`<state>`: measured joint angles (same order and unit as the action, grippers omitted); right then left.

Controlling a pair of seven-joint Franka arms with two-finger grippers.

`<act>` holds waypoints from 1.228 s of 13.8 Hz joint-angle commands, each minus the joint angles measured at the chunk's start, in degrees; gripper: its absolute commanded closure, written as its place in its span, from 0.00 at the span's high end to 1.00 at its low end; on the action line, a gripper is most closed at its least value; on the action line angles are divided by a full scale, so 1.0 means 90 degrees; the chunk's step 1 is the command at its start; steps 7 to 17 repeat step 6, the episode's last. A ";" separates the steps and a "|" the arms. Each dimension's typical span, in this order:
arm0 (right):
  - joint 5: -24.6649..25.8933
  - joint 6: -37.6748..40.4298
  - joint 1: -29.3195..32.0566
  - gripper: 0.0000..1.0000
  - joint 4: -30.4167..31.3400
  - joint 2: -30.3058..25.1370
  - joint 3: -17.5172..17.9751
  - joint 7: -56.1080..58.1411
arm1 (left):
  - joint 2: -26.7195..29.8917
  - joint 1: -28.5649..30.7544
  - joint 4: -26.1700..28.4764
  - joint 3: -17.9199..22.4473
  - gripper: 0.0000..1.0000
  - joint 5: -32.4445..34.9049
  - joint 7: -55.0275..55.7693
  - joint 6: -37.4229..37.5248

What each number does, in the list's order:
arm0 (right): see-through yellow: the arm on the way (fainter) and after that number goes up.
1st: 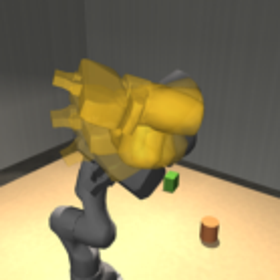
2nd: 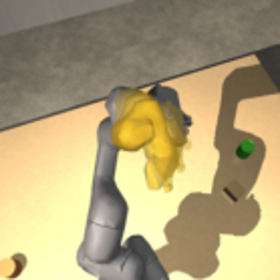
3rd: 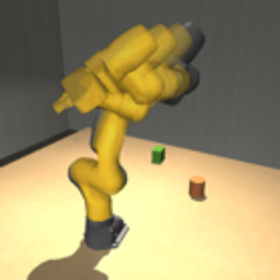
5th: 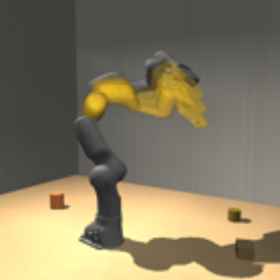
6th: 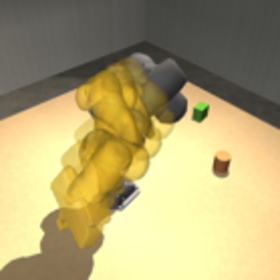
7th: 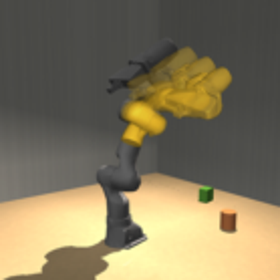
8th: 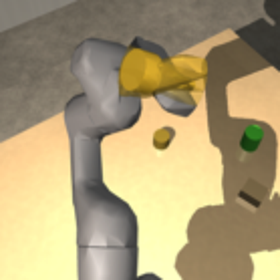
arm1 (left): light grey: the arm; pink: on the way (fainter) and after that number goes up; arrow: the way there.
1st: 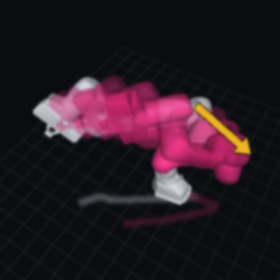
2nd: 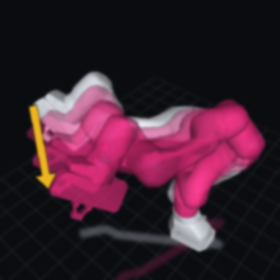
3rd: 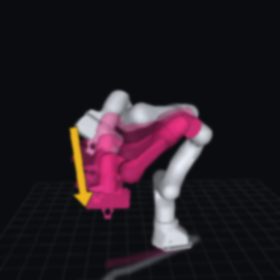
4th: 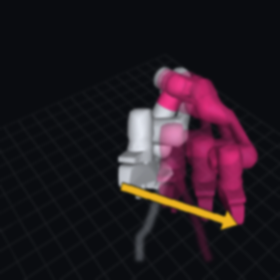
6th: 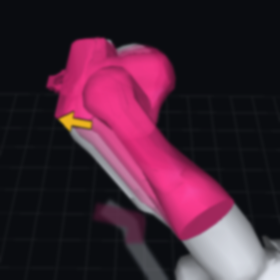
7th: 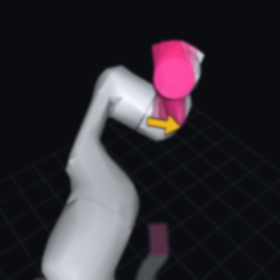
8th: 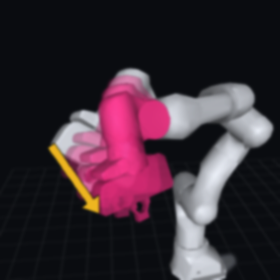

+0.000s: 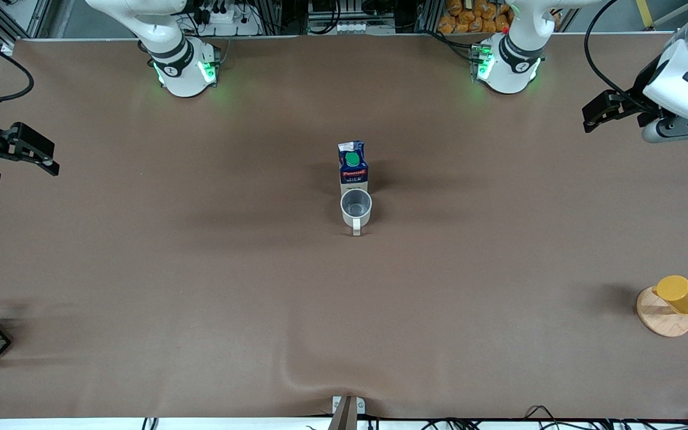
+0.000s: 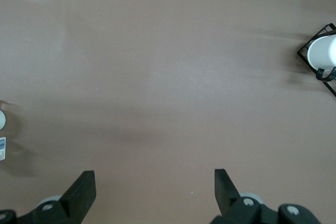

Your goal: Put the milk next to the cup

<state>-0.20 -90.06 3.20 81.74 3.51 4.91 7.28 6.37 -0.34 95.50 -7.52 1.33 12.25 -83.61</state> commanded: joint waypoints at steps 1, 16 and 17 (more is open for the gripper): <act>-0.0085 -0.0042 0.0025 1.00 0.0098 -0.0097 0.0001 -0.0067 | 0.0034 -0.0197 0.0023 0.0162 1.00 -0.0118 -0.0013 -0.0065; -0.0085 -0.0042 0.0025 1.00 0.0098 -0.0088 0.0001 -0.0067 | 0.0044 -0.0197 -0.0025 0.0406 1.00 -0.0362 0.0016 -0.0065; -0.0085 -0.0042 0.0025 1.00 0.0098 -0.0088 0.0001 -0.0067 | 0.0044 -0.0197 -0.0025 0.0406 1.00 -0.0362 0.0016 -0.0065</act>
